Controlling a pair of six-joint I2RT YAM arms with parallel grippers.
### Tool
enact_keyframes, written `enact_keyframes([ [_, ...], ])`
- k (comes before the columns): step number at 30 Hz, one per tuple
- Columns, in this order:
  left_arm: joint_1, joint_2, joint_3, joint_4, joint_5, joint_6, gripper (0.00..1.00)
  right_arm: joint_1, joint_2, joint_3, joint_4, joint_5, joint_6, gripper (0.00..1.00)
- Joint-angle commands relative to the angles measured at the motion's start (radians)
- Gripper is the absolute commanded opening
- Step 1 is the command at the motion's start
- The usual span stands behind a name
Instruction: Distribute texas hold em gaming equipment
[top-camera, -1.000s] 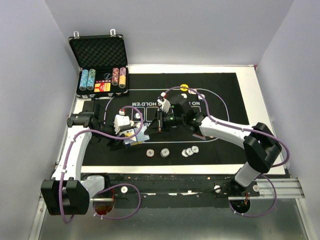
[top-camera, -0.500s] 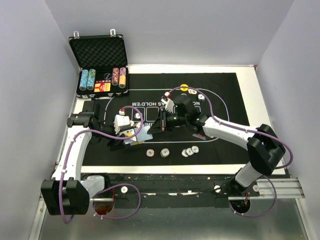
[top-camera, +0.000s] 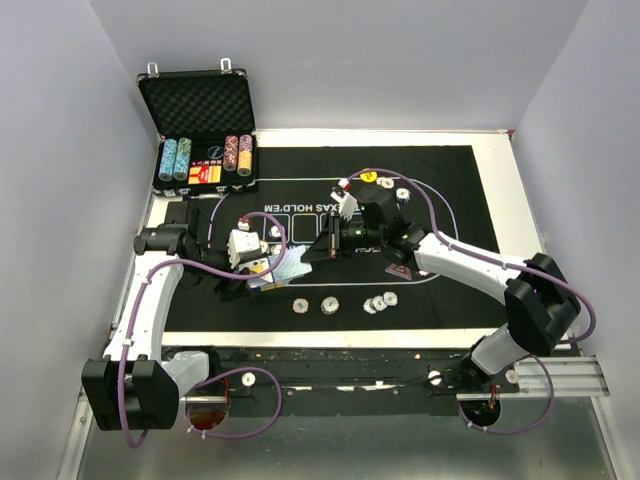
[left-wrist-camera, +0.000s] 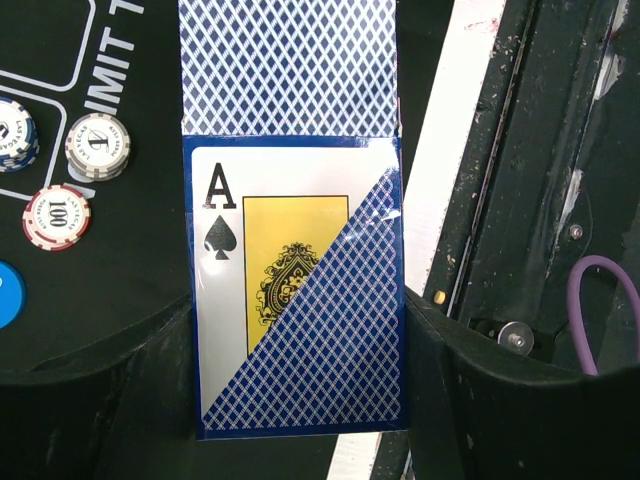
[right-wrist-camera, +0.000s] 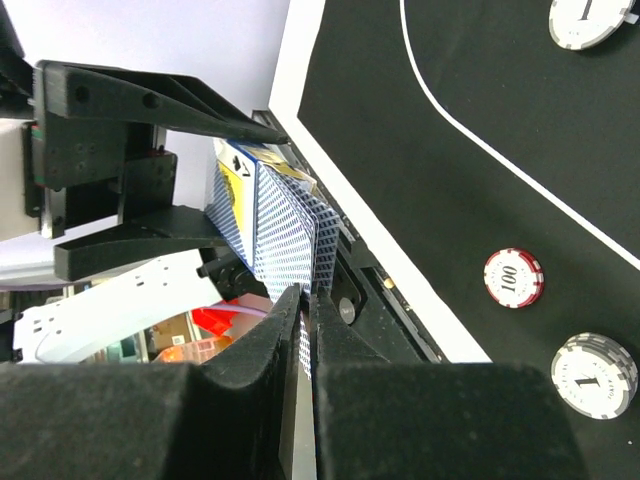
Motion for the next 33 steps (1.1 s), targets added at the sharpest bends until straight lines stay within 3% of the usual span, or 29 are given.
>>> enact_keyframes([
  [1, 0.002, -0.007, 0.005, -0.016, 0.055, 0.020, 0.56, -0.022, -0.049, -0.006, -0.019, -0.033, 0.018, 0.15],
  [18, 0.002, 0.003, 0.029, -0.028, 0.087, 0.018, 0.56, -0.028, 0.006, 0.003, 0.012, -0.079, 0.020, 0.15],
  [23, 0.004, 0.008, 0.039, -0.034, 0.101, 0.022, 0.56, -0.028, 0.012, -0.041, 0.061, -0.095, 0.040, 0.20],
  [33, 0.004, 0.029, 0.066, -0.045, 0.129, 0.015, 0.55, -0.028, 0.007, -0.063, 0.076, -0.101, 0.031, 0.41],
])
